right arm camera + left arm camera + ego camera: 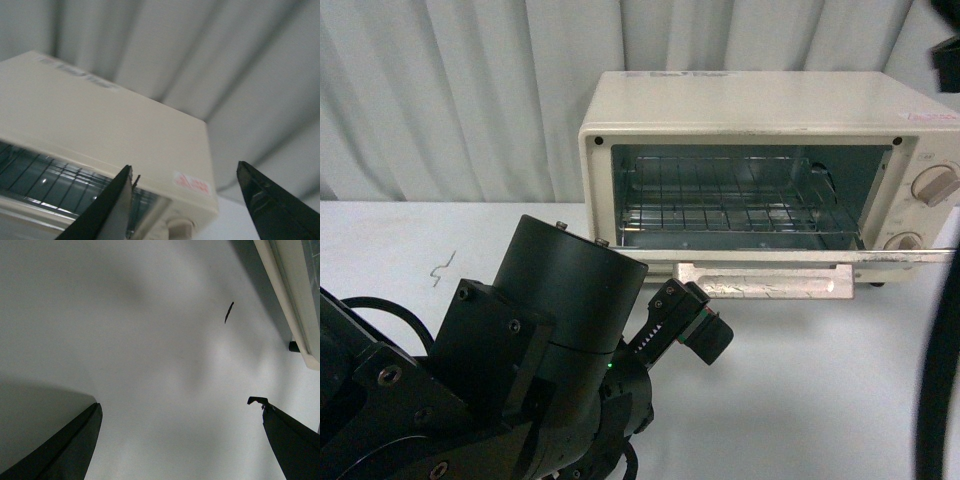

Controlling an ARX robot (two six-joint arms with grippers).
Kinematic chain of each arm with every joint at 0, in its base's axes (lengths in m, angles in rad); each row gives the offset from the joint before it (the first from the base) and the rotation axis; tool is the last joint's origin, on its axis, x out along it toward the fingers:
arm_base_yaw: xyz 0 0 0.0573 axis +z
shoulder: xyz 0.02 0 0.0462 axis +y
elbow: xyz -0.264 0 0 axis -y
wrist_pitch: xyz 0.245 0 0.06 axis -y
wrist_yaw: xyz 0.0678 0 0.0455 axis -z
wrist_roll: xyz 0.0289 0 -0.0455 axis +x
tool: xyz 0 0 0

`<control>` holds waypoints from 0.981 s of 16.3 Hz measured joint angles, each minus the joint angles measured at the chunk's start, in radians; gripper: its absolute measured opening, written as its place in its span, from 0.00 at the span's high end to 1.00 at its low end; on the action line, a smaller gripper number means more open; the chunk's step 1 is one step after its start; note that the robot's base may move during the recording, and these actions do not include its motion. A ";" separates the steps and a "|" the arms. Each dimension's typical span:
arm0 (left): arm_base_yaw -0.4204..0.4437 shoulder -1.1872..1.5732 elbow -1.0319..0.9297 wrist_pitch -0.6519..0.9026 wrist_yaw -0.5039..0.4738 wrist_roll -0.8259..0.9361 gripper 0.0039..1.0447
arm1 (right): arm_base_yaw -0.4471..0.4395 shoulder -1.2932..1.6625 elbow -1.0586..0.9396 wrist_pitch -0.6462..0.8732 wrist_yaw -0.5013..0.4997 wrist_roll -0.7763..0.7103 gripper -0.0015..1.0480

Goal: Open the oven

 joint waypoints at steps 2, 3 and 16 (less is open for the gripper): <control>0.000 0.000 0.000 -0.003 -0.006 0.000 0.06 | -0.064 -0.100 -0.166 0.147 0.048 0.279 0.59; 0.000 0.000 0.000 -0.002 -0.007 0.000 0.06 | -0.070 -0.144 -0.226 0.166 0.034 0.331 0.69; -0.001 0.000 0.000 -0.002 0.000 0.000 0.06 | -0.238 -0.621 -0.619 0.052 -0.145 0.406 0.98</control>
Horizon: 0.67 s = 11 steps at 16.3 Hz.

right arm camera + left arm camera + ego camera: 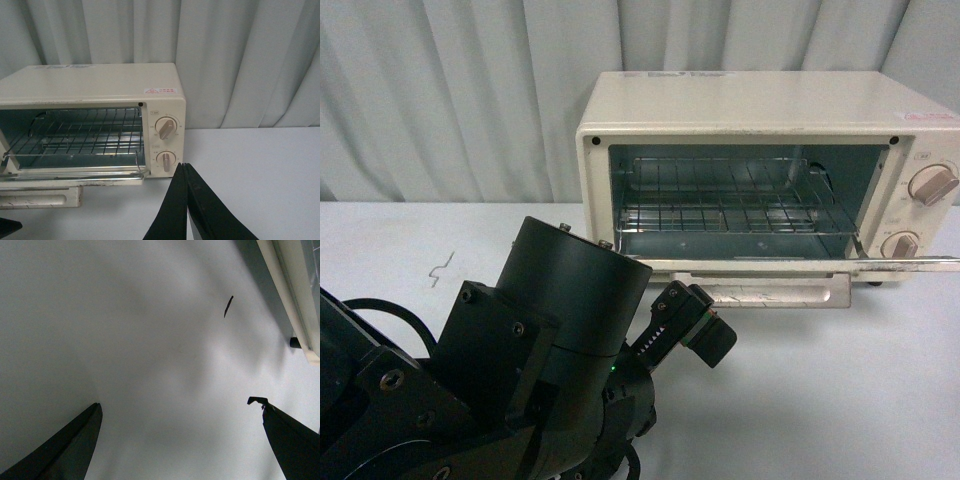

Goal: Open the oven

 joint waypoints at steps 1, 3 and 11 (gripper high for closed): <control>0.000 0.000 0.000 0.000 0.000 0.000 0.06 | 0.000 -0.030 -0.011 -0.020 0.000 0.000 0.98; 0.000 0.000 0.000 0.000 -0.001 0.000 0.06 | 0.000 -0.100 -0.032 -0.063 0.000 0.000 0.98; 0.000 0.000 0.000 0.000 0.000 0.000 0.06 | 0.000 -0.355 -0.071 -0.268 0.000 0.002 0.98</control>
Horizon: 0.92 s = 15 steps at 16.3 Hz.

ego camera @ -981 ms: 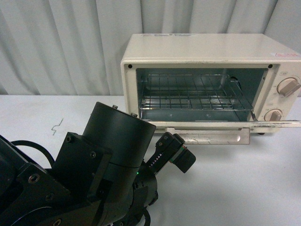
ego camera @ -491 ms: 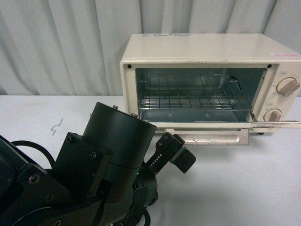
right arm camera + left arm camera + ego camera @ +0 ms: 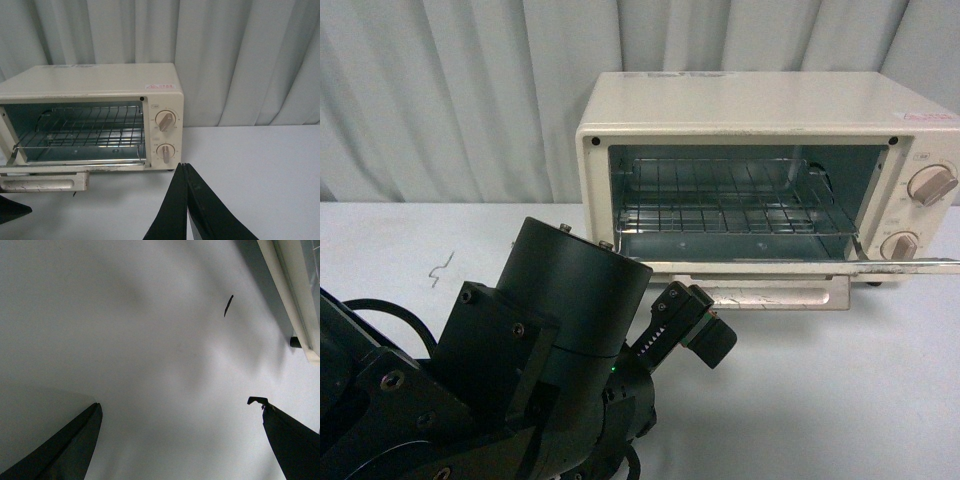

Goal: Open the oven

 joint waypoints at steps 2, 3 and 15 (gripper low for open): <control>0.000 0.000 0.000 0.000 0.000 0.000 0.06 | 0.000 -0.060 0.000 -0.058 0.000 0.000 0.98; 0.000 0.000 0.000 0.000 0.000 0.000 0.06 | 0.000 -0.085 0.000 -0.083 0.000 0.000 0.98; -0.001 0.000 0.000 -0.001 0.000 0.000 0.06 | 0.000 -0.390 0.000 -0.395 0.000 0.000 0.98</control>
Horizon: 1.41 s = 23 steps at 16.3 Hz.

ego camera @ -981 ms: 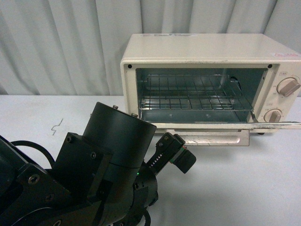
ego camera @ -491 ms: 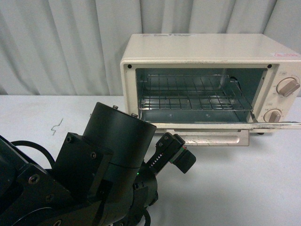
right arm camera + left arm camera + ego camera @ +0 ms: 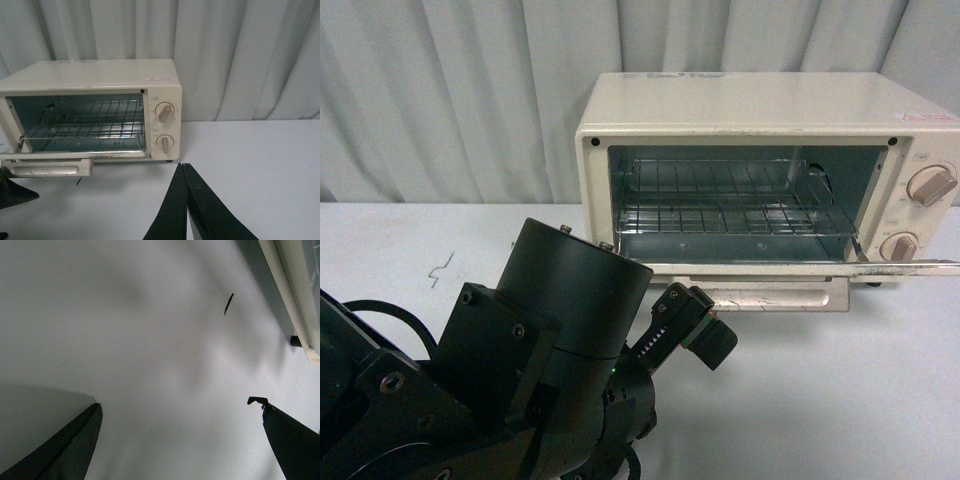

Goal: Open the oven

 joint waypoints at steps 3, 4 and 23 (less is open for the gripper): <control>0.000 0.000 0.000 0.000 0.000 0.000 0.06 | 0.000 -0.002 0.000 0.001 0.000 0.000 0.98; 0.000 0.000 0.000 0.000 0.000 0.000 0.06 | 0.000 -0.002 0.000 0.000 0.000 0.000 0.97; 0.035 -0.164 -0.311 0.362 0.051 0.219 0.06 | 0.000 -0.002 0.000 0.000 -0.001 0.000 0.06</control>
